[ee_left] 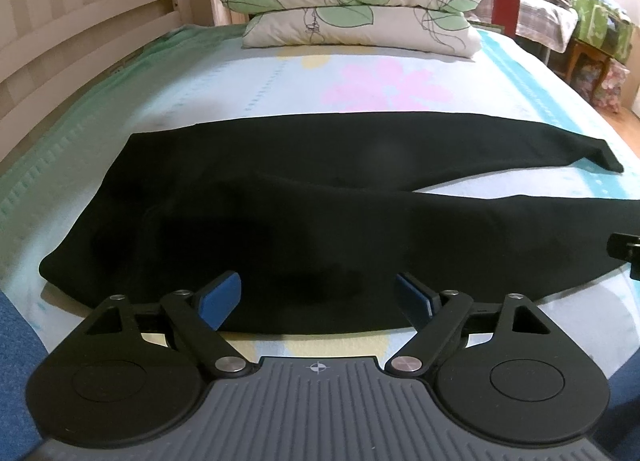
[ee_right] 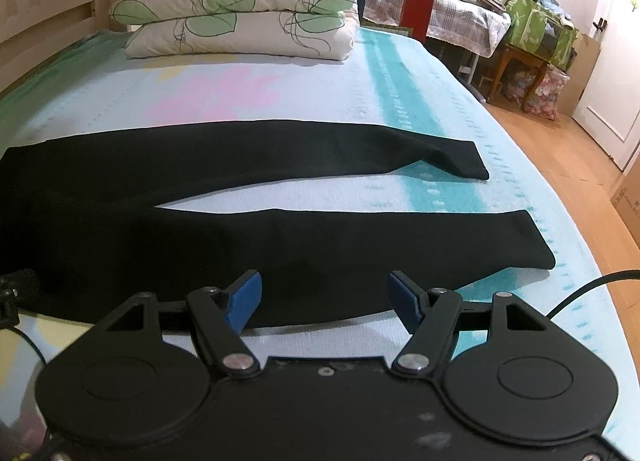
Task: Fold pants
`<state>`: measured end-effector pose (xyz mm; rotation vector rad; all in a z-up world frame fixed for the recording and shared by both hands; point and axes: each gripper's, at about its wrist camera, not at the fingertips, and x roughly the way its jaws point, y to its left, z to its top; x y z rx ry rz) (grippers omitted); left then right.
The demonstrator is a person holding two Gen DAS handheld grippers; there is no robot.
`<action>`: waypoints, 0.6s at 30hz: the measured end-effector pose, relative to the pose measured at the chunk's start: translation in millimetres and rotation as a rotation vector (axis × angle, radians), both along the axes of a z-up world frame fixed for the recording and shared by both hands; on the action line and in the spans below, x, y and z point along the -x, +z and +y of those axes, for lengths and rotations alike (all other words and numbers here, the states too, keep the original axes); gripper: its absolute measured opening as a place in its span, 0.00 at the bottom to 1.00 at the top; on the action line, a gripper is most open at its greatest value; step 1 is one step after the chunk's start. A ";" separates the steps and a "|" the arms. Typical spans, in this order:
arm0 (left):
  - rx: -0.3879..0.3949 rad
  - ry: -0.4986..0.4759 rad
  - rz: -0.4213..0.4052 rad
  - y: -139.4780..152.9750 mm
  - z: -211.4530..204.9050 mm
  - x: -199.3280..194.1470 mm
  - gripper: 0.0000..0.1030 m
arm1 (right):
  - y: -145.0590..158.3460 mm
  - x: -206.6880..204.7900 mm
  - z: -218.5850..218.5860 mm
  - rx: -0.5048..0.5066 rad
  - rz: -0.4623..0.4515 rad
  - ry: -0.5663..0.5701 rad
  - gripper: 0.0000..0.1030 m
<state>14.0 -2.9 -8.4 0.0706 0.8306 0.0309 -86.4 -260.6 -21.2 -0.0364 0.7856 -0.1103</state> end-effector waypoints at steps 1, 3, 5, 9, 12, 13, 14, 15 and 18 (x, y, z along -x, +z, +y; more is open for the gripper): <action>0.001 0.001 0.001 -0.2 0.0 -0.4 0.81 | 0.1 0.3 0.5 0.001 0.000 0.001 0.70; 0.002 0.004 0.005 -0.3 0.9 -1.5 0.81 | -0.4 0.4 1.7 0.004 0.003 0.005 0.71; 0.008 0.007 0.010 -0.8 2.2 -2.7 0.81 | -0.5 0.2 3.0 0.005 0.005 0.010 0.71; 0.009 0.018 0.014 -1.1 2.9 -3.7 0.81 | 0.3 0.3 3.9 0.009 0.005 0.012 0.71; 0.017 0.013 0.016 -1.8 3.5 -3.4 0.81 | 0.5 1.4 4.8 0.008 0.000 0.010 0.71; 0.014 0.012 0.013 -1.7 3.1 -3.1 0.81 | 0.6 1.7 4.8 0.007 -0.001 0.010 0.71; 0.010 0.011 0.009 -1.8 3.4 -2.8 0.81 | 0.5 1.8 5.6 0.007 -0.001 0.009 0.71; 0.008 0.010 0.007 -1.7 3.6 -2.4 0.81 | 0.5 2.0 5.8 0.007 -0.001 0.009 0.71; 0.002 0.005 0.007 -2.4 2.1 -1.6 0.81 | 0.5 2.1 5.9 0.008 -0.002 0.009 0.71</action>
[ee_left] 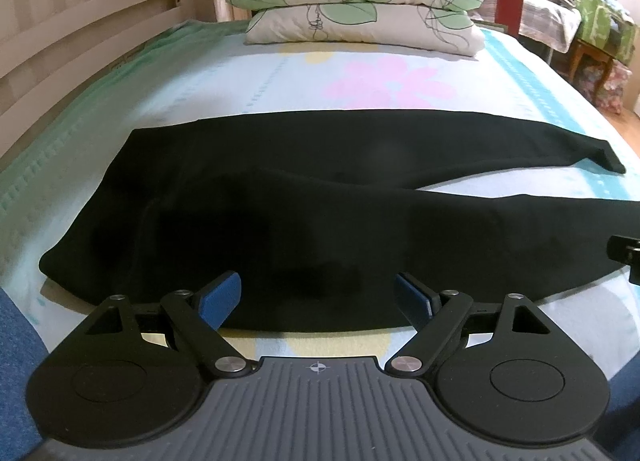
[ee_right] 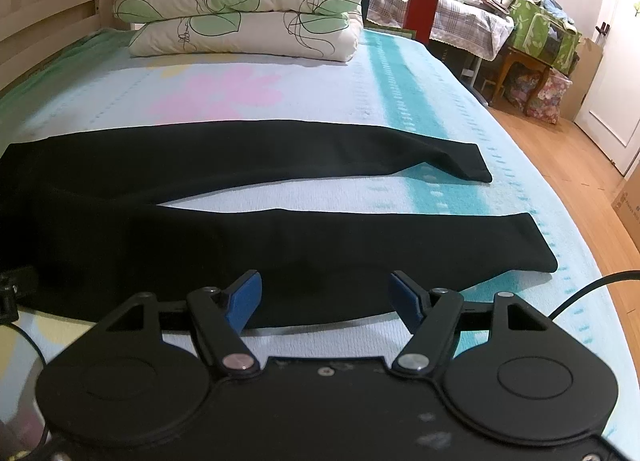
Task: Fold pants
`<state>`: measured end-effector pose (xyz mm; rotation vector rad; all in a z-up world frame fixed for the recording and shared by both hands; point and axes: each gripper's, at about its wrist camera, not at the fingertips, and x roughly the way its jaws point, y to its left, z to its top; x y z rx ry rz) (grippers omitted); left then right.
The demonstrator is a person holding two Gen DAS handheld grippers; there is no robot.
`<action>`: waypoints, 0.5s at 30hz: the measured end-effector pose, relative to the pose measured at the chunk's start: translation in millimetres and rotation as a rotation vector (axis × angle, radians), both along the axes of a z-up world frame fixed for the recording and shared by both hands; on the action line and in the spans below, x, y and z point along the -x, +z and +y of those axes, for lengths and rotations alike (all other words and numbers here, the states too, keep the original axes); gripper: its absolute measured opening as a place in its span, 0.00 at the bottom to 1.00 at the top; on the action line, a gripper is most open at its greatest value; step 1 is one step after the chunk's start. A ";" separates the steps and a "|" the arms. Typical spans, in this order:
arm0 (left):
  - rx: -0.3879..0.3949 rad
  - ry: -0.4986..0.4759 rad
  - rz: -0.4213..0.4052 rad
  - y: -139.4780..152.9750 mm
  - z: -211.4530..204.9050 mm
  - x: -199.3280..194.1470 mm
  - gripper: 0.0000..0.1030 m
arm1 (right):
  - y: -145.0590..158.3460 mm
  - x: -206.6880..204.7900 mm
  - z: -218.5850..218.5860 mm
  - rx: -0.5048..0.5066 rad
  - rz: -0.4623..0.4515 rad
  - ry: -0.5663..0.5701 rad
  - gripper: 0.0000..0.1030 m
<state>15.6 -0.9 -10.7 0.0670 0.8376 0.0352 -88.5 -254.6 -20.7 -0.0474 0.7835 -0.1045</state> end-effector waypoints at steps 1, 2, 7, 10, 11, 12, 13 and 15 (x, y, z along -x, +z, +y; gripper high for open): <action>0.000 -0.002 0.000 -0.3 0.0 0.5 0.81 | 0.0 -0.1 0.2 0.001 0.001 0.001 0.71; -0.001 -0.003 0.000 -0.6 -0.5 1.1 0.81 | 0.1 -0.1 0.4 0.001 0.001 0.002 0.71; -0.004 -0.003 0.002 -0.7 -0.5 2.4 0.81 | 0.1 -0.1 2.2 0.004 -0.002 0.005 0.71; -0.002 -0.003 0.004 -0.7 -0.8 2.6 0.81 | 0.5 0.0 2.6 0.003 -0.004 0.006 0.71; -0.001 -0.004 0.005 -0.5 -0.6 2.6 0.81 | 0.6 0.0 2.5 0.002 -0.004 0.006 0.71; -0.001 -0.004 0.006 -0.2 -0.6 2.1 0.81 | 0.6 0.1 2.5 0.002 -0.003 0.006 0.71; -0.001 -0.007 0.010 0.1 -0.6 1.9 0.81 | 0.7 0.1 2.7 0.000 -0.003 0.006 0.71; 0.005 -0.017 0.024 0.8 -0.7 -0.9 0.81 | 1.5 0.0 2.8 -0.006 -0.001 0.007 0.71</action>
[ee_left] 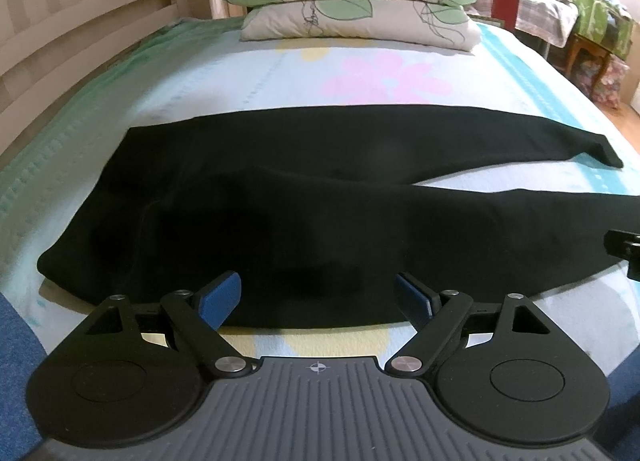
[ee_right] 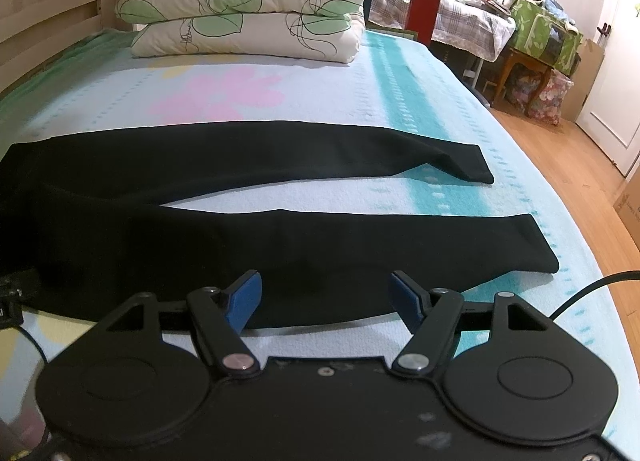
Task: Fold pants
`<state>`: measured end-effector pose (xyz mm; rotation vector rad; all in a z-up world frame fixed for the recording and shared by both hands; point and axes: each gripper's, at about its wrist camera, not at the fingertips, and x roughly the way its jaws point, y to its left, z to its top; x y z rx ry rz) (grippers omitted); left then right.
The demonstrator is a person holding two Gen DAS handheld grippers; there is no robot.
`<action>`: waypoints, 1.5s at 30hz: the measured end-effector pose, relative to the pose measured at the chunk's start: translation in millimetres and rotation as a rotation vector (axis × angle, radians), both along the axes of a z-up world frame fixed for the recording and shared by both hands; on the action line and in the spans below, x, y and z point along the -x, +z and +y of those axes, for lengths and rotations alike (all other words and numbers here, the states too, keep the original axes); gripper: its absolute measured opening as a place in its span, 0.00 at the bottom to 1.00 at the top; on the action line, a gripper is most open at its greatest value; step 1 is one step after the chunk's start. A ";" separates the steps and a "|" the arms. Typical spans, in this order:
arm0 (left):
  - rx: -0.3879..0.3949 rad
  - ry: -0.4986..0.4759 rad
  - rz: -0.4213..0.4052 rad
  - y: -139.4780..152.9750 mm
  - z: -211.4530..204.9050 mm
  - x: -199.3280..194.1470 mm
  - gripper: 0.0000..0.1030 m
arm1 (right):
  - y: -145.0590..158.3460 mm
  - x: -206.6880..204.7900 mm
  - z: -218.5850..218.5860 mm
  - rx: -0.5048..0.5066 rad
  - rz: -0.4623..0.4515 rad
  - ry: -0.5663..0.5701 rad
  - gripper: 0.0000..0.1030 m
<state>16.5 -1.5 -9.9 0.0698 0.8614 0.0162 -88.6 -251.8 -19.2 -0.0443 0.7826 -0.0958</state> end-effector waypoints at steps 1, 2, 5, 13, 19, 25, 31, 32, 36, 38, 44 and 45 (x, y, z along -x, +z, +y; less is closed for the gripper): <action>0.009 -0.006 0.013 0.6 0.5 -2.2 0.81 | 0.1 -0.4 -0.4 -0.005 0.003 0.001 0.71; 0.018 -0.010 0.026 1.5 1.7 -5.6 0.81 | 0.1 -1.6 -1.0 -0.011 0.010 0.000 0.71; 0.046 -0.015 0.056 3.7 5.5 -14.9 0.81 | -0.2 -8.3 -5.7 -0.044 0.044 -0.009 0.71; -0.013 -0.066 0.008 25.1 1.9 -52.8 0.81 | 7.7 -36.1 -32.5 -0.198 0.118 -0.078 0.71; -0.065 -0.104 -0.022 33.7 -9.2 -88.5 0.81 | 21.9 -73.3 -57.9 -0.170 0.085 -0.113 0.71; -0.051 -0.108 0.028 19.8 -16.6 -124.7 0.81 | 15.5 -115.8 -103.8 -0.184 0.116 -0.191 0.70; -0.045 -0.130 0.118 -19.2 -25.2 -150.5 0.81 | -4.0 -155.3 -141.9 -0.215 0.175 -0.267 0.70; -0.040 -0.134 0.136 -28.2 -25.8 -151.0 0.81 | -5.0 -162.1 -145.1 -0.205 0.173 -0.270 0.69; -0.050 -0.148 0.214 -55.7 -29.2 -152.4 0.81 | -9.6 -192.1 -155.6 -0.176 0.140 -0.269 0.69; -0.091 -0.168 0.225 -62.9 -33.9 -151.0 0.81 | -14.0 -210.3 -163.1 -0.187 0.124 -0.286 0.68; -0.105 -0.178 0.238 -67.2 -35.8 -148.6 0.82 | -28.4 -253.9 -175.9 -0.201 0.120 -0.337 0.68; -0.104 -0.179 0.239 -67.1 -35.2 -148.7 0.82 | -31.1 -260.0 -175.9 -0.193 0.127 -0.332 0.68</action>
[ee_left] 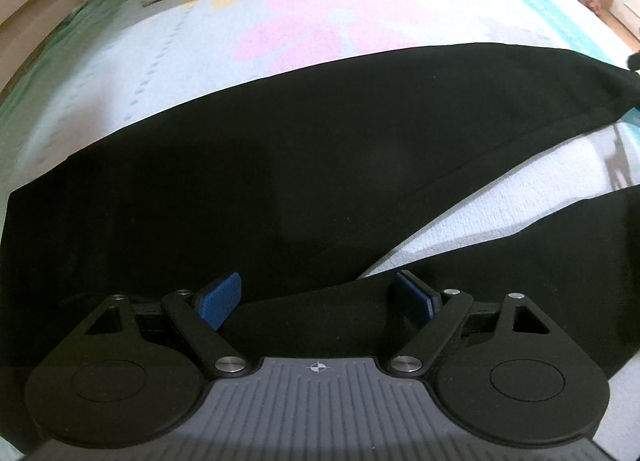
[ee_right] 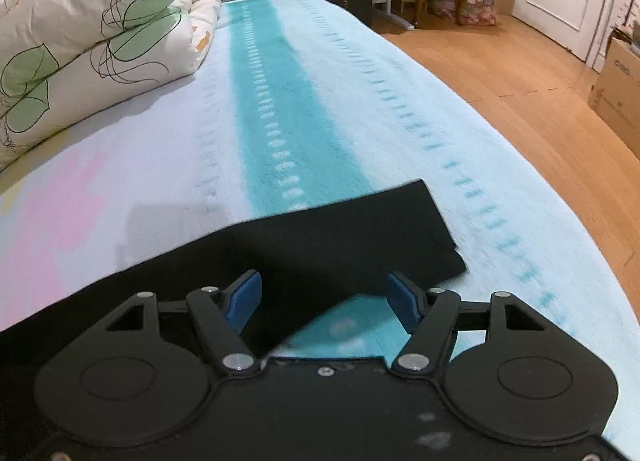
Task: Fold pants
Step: 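Move the right tool toward the cuffs of the black pants legs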
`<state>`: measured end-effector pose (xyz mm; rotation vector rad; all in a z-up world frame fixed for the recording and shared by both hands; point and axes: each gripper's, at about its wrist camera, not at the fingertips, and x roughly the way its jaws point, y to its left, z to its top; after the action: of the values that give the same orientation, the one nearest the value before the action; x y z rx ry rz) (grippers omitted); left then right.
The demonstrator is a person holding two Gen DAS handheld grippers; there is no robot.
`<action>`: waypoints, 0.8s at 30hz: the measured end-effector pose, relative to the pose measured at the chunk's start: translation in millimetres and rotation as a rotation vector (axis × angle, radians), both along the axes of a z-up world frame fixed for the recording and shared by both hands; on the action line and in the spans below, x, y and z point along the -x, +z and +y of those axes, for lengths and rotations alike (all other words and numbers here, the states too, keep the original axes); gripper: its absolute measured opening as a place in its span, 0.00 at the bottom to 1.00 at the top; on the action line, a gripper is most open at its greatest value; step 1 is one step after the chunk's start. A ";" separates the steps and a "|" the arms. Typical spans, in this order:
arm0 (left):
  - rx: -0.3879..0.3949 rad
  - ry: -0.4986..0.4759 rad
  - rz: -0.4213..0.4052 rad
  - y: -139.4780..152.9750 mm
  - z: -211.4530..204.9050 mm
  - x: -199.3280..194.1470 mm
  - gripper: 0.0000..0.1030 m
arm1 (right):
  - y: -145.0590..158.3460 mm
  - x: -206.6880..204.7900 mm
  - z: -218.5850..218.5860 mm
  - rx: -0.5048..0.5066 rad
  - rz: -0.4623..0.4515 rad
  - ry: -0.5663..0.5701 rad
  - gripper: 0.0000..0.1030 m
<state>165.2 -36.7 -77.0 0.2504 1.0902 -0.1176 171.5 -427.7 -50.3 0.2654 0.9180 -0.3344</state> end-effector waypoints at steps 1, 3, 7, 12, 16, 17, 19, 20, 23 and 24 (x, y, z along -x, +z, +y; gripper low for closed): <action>0.002 0.000 0.001 -0.2 0.4 0.3 0.82 | -2.8 -5.2 0.2 0.011 0.011 0.002 0.68; 0.005 0.000 0.003 0.9 0.4 -1.1 0.82 | -10.0 -12.9 -3.4 0.019 0.031 -0.012 0.68; 0.003 -0.009 0.000 2.4 4.3 -6.9 0.83 | -14.7 -3.4 -16.6 -0.095 0.032 -0.061 0.68; -0.004 -0.013 -0.010 2.8 3.6 -6.4 0.83 | -13.4 25.7 -25.2 -0.038 0.063 -0.035 0.68; -0.017 -0.019 -0.023 2.8 -1.4 -3.3 0.83 | -4.9 31.6 -50.8 -0.076 0.027 -0.103 0.68; -0.019 -0.024 -0.026 2.0 -1.9 -2.5 0.83 | -4.1 30.2 -58.5 -0.110 0.008 -0.134 0.68; -0.019 -0.032 -0.033 1.3 -3.3 -0.3 0.83 | -6.0 25.1 -72.6 -0.163 -0.015 -0.189 0.68; -0.015 -0.034 -0.034 1.3 -3.0 0.0 0.83 | -8.1 21.8 -78.9 -0.168 -0.020 -0.214 0.68; 0.025 -0.007 -0.042 4.9 -0.1 -0.2 0.80 | -13.7 10.2 -89.2 -0.144 -0.022 -0.249 0.68; 0.051 0.004 -0.051 8.1 2.0 -0.7 0.79 | -16.0 7.0 -91.6 -0.140 -0.017 -0.256 0.68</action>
<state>165.9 -34.7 -68.8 0.2041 1.0356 -0.1344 164.5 -519.3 -66.3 0.5166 0.8934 -0.5034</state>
